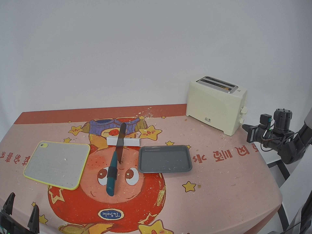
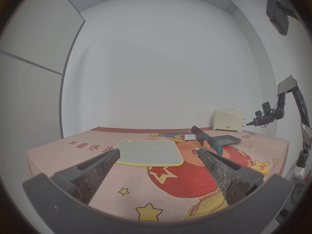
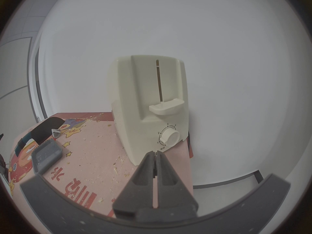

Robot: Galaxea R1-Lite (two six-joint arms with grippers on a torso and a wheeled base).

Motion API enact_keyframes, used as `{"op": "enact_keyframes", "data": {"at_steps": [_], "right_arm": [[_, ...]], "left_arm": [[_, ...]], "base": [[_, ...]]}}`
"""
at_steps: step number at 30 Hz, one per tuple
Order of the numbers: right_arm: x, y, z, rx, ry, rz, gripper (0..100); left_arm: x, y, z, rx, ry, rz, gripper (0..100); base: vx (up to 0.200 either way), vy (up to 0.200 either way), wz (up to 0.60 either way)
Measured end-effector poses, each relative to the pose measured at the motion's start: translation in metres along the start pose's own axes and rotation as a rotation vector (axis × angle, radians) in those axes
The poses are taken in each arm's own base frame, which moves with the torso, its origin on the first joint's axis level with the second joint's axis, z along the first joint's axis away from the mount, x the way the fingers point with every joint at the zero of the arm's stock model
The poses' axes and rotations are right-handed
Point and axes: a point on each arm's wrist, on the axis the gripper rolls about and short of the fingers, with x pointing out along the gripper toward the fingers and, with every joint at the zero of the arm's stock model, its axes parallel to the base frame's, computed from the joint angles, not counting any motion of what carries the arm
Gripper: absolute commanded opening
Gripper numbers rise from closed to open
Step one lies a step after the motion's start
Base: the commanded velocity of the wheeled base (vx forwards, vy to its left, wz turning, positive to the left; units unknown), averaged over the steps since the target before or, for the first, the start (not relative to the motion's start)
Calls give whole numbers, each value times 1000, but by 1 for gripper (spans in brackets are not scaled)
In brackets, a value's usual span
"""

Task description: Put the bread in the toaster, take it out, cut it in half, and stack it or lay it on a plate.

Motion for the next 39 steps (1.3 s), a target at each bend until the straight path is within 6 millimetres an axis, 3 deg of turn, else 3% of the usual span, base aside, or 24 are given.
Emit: {"op": "enact_keyframes", "data": {"at_steps": [39], "right_arm": [[23,-11,2,-5,-73,-11,0]], "left_arm": [[0,0,0,0,0,0,100]], "base": [[0,0,0]]}}
